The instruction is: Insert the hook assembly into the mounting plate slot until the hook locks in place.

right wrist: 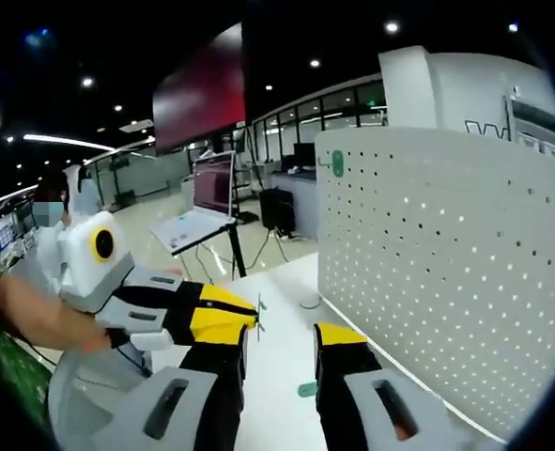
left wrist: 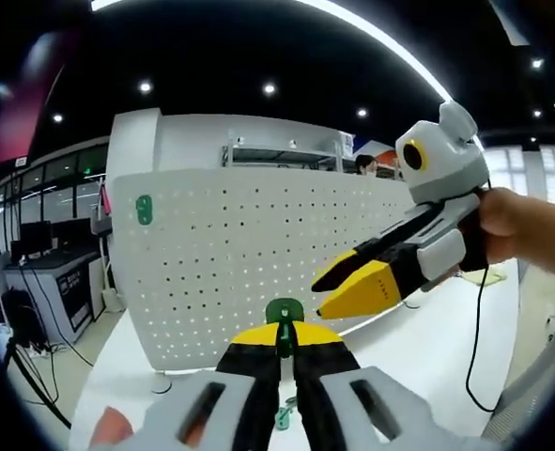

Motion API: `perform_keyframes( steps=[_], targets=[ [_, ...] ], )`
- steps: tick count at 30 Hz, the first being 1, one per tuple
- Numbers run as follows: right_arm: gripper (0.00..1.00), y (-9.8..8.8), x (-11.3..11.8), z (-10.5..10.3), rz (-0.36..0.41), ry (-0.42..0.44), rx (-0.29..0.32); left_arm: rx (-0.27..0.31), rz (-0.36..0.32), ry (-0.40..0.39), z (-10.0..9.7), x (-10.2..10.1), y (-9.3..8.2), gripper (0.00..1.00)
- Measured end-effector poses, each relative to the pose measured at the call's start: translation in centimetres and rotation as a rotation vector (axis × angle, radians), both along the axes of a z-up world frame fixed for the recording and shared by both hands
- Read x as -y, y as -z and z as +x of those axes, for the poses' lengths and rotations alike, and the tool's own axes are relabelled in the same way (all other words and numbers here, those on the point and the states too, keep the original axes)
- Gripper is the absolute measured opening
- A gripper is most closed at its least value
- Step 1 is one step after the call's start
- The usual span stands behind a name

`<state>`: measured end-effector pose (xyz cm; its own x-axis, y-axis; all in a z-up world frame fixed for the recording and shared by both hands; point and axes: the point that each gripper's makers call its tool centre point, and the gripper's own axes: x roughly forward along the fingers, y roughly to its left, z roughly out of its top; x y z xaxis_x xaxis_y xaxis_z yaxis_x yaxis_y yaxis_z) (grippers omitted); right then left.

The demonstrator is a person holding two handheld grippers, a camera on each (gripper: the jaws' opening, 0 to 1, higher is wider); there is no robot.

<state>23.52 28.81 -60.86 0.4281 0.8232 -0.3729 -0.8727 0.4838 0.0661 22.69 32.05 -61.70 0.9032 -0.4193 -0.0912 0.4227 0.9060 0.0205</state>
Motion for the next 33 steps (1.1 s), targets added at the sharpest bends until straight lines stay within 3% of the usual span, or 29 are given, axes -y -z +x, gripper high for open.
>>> perform_keyframes(
  steps=[10, 21, 33],
  targets=[
    [0.40, -0.8, 2.9, 0.2, 0.063, 0.053, 0.017, 0.000, 0.001, 0.003, 0.4, 0.3, -0.7, 0.03],
    [0.44, -2.1, 7.8, 0.5, 0.107, 0.184, 0.046, 0.002, 0.007, -0.005, 1.9, 0.3, -1.8, 0.03],
    [0.48, -3.6, 11.7, -0.4, 0.122, 0.296, 0.084, 0.055, 0.002, -0.074, 5.0, -2.5, -5.9, 0.03]
  ],
)
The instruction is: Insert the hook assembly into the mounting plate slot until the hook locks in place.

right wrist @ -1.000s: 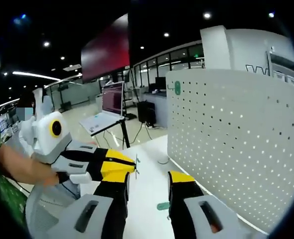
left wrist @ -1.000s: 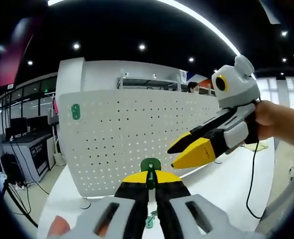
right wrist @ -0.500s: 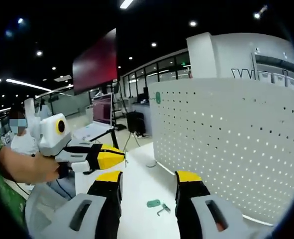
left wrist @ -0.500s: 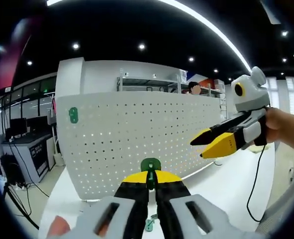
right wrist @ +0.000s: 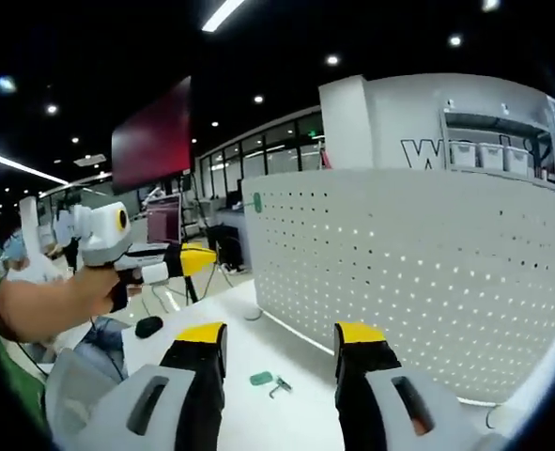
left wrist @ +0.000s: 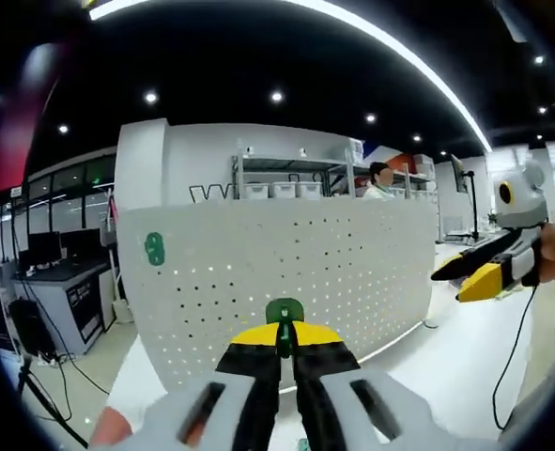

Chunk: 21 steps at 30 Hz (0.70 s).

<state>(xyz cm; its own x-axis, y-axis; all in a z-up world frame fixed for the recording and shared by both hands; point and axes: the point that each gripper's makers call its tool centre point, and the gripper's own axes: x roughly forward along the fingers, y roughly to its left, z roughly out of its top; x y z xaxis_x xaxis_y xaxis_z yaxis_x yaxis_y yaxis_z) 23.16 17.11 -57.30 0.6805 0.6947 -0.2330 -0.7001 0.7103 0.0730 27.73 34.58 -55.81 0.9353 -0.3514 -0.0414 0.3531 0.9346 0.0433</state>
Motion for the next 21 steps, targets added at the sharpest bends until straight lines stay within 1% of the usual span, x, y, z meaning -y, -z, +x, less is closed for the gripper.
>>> perform_keyframes(
  steps=[3, 6, 9, 14, 16, 18, 19, 21],
  targets=[
    [0.49, -0.3, 0.6, -0.5, 0.003, 0.016, 0.005, 0.015, -0.004, -0.028, 0.9, -0.9, -1.3, 0.03],
    [0.49, -0.8, 1.0, -1.0, -0.005, 0.027, 0.019, 0.044, -0.013, -0.058, 1.7, -1.8, -3.0, 0.03],
    [0.49, -1.1, 1.2, -1.5, -0.016, 0.032, 0.031, 0.061, -0.016, -0.080, 2.5, -2.3, -4.1, 0.03],
    [0.50, -1.8, 1.2, -1.8, -0.012, 0.032, 0.048, 0.089, -0.019, -0.111, 4.6, -2.8, -6.2, 0.03],
    [0.51, -2.1, 1.3, -1.8, -0.012, 0.033, 0.055, 0.095, -0.025, -0.126, 5.5, -3.0, -6.6, 0.03],
    [0.51, -2.2, 1.6, -1.7, -0.026, 0.039, 0.062, 0.099, -0.038, -0.147, 6.4, -3.4, -6.8, 0.03],
    [0.51, -2.4, 1.7, -1.7, -0.025, 0.041, 0.065, 0.098, -0.042, -0.150, 6.5, -3.4, -6.9, 0.03],
    [0.51, -2.7, 2.1, -1.6, -0.021, 0.045, 0.069, 0.105, -0.048, -0.167, 7.5, -3.6, -7.0, 0.03]
  ],
)
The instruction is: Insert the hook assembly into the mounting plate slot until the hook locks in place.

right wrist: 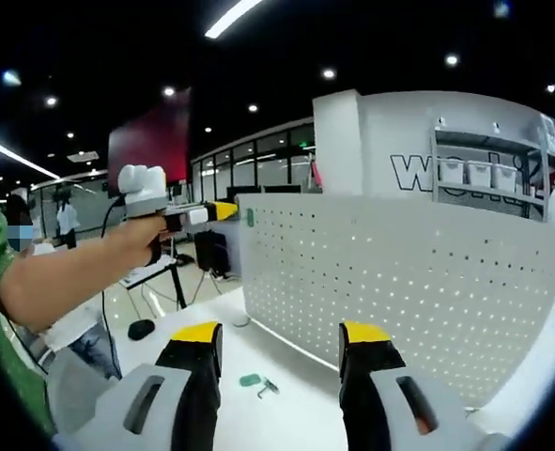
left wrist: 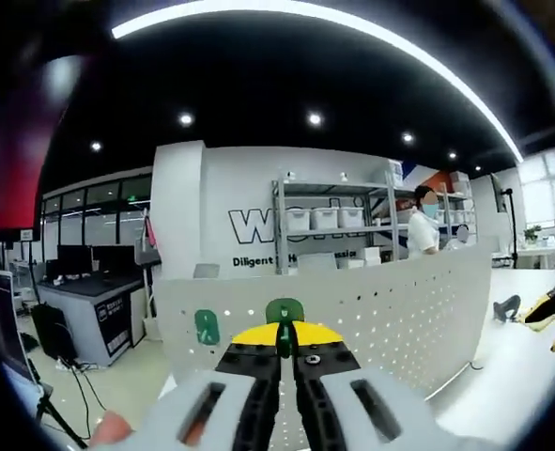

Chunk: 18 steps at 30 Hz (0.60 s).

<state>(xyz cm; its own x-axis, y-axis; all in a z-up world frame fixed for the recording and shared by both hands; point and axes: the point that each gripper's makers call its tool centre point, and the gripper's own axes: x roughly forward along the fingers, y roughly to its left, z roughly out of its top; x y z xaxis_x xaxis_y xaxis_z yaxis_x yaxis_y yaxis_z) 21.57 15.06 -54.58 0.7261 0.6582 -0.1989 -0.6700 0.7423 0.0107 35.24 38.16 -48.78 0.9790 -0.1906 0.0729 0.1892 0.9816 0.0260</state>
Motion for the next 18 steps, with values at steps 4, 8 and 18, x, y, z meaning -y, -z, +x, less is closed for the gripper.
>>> perform_keyframes(
  steps=[4, 8, 18],
  targets=[
    [0.51, -0.2, 0.6, 0.4, -0.001, 0.014, 0.007, 0.010, 0.026, -0.019, 1.2, 0.2, -0.2, 0.03],
    [0.51, -0.2, 0.8, 0.8, -0.002, 0.024, 0.005, 0.014, 0.035, -0.034, 2.5, 0.1, -0.1, 0.03],
    [0.55, -0.6, 0.5, 1.5, -0.013, 0.024, 0.014, 0.011, 0.029, -0.080, 4.8, -1.2, 0.7, 0.03]
  ],
)
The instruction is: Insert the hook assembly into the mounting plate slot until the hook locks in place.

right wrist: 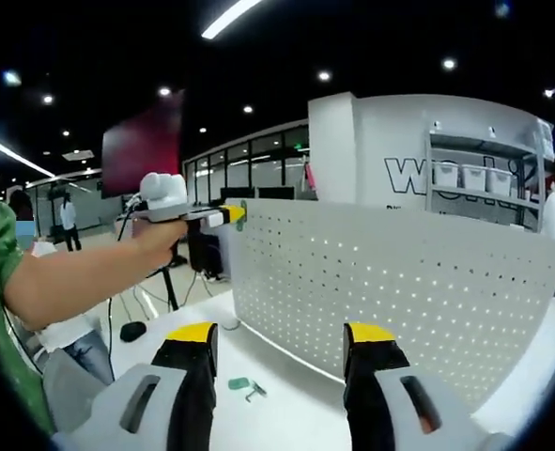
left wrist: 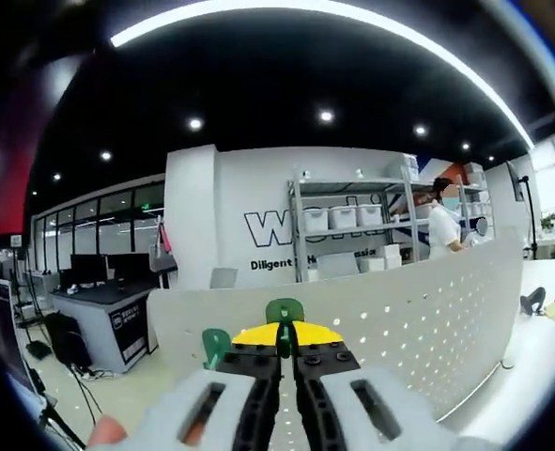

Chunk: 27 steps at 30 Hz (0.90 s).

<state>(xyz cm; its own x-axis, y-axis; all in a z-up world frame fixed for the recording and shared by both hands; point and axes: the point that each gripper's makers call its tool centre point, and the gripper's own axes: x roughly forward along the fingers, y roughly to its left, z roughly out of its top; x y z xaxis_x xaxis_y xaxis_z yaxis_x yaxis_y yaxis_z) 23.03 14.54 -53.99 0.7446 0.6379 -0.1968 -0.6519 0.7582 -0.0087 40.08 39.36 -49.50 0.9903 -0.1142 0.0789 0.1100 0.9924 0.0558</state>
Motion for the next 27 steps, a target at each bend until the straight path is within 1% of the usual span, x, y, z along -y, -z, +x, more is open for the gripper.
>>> perform_keyframes(
  steps=[6, 8, 11, 16, 20, 27],
  targets=[
    [0.56, -0.5, -0.2, 0.1, -0.007, 0.003, 0.009, -0.011, -0.011, -0.001, 0.4, -0.2, 0.5, 0.03],
    [0.57, -0.7, -0.4, 0.0, -0.008, 0.002, 0.013, -0.022, -0.006, -0.010, 0.6, -0.3, 0.8, 0.03],
    [0.57, -0.8, -0.5, -0.2, -0.009, -0.002, 0.015, -0.033, -0.018, -0.016, 0.9, -0.7, 1.1, 0.03],
    [0.56, -0.7, -0.2, -0.2, -0.011, -0.002, 0.013, -0.028, -0.011, -0.019, 1.2, -0.6, 1.1, 0.03],
    [0.56, -0.7, -0.2, -0.4, -0.009, -0.006, 0.013, -0.037, -0.013, -0.022, 1.5, -0.8, 1.6, 0.03],
    [0.56, -0.7, -0.4, -0.4, -0.008, -0.012, 0.007, -0.022, 0.008, -0.020, 1.4, -0.5, 1.7, 0.03]
  ],
)
